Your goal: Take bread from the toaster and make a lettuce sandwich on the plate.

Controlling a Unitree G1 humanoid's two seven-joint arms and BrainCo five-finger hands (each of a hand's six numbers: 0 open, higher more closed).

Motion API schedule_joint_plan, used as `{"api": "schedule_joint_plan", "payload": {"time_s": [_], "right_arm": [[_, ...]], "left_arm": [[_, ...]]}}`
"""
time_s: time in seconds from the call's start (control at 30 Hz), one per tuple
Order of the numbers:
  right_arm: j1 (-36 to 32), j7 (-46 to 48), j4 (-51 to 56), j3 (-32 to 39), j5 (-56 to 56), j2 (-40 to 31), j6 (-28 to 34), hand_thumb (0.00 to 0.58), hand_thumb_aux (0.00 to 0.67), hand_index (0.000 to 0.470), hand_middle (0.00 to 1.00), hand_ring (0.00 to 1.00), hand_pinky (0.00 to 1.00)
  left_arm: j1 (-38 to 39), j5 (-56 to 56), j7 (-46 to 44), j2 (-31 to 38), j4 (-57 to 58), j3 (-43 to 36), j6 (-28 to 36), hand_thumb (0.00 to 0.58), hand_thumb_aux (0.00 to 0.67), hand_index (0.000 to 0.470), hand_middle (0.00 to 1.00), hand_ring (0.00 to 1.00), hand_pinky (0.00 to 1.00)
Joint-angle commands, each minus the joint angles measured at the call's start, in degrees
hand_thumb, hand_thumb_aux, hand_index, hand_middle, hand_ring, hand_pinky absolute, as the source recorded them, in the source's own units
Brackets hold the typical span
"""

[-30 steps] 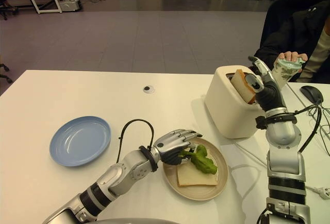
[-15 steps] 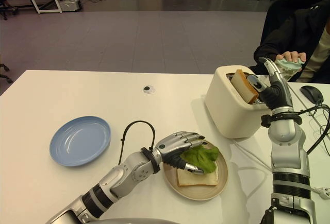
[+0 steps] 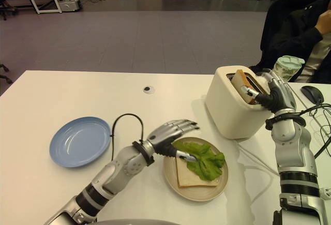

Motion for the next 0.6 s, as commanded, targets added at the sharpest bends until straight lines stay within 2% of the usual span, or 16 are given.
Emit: {"api": "schedule_joint_plan", "payload": {"time_s": [0.03,0.13,0.27,0.3,0.33,0.37,0.6], "right_arm": [[0.3,2.6,-0.7,1.8,-0.4,-1.0,1.1,0.452,0.355,0.249,0.00,0.00,0.00],[0.7,3.5,-1.2,3.2,-1.0,-0.9,1.5,0.452,0.355,0.249,0.00,0.00,0.00],[0.6,3.8,-0.4,3.9,-0.9,-1.2,1.8,0.484,0.397,0.278,0.00,0.00,0.00],[0.5,3.8,-0.2,4.0,-0.8,-1.3,1.8,0.511,0.439,0.308,0.00,0.00,0.00],[0.2,3.8,0.0,4.1,-0.8,-1.4,1.8,0.579,0.646,0.453,0.00,0.00,0.00],[-0.1,3.6,0.1,4.2,-0.8,-1.5,1.6,0.580,0.670,0.470,0.00,0.00,0.00],[-3.3,-1.3,-1.1,1.5,0.3,-2.2,-1.1,0.580,0.670,0.470,0.00,0.00,0.00]], "left_arm": [[3.7,-2.7,0.9,3.9,-2.3,6.1,0.7,0.000,0.000,0.000,0.00,0.00,0.00],[5.1,-1.5,2.0,5.6,-2.6,7.4,0.7,0.000,0.000,0.000,0.00,0.00,0.00],[5.4,-0.4,2.7,5.5,-2.4,6.7,0.8,0.000,0.000,0.000,0.00,0.00,0.00],[5.4,-0.2,2.8,5.4,-2.5,6.6,0.9,0.000,0.000,0.000,0.00,0.00,0.00],[5.5,0.0,3.0,5.4,-2.5,6.5,0.9,0.000,0.000,0.000,0.00,0.00,0.00],[5.6,0.2,3.1,5.3,-2.4,6.4,1.0,0.000,0.000,0.000,0.00,0.00,0.00],[6.1,0.9,4.0,4.9,-2.3,5.9,1.4,0.000,0.000,0.000,0.00,0.00,0.00]]}}
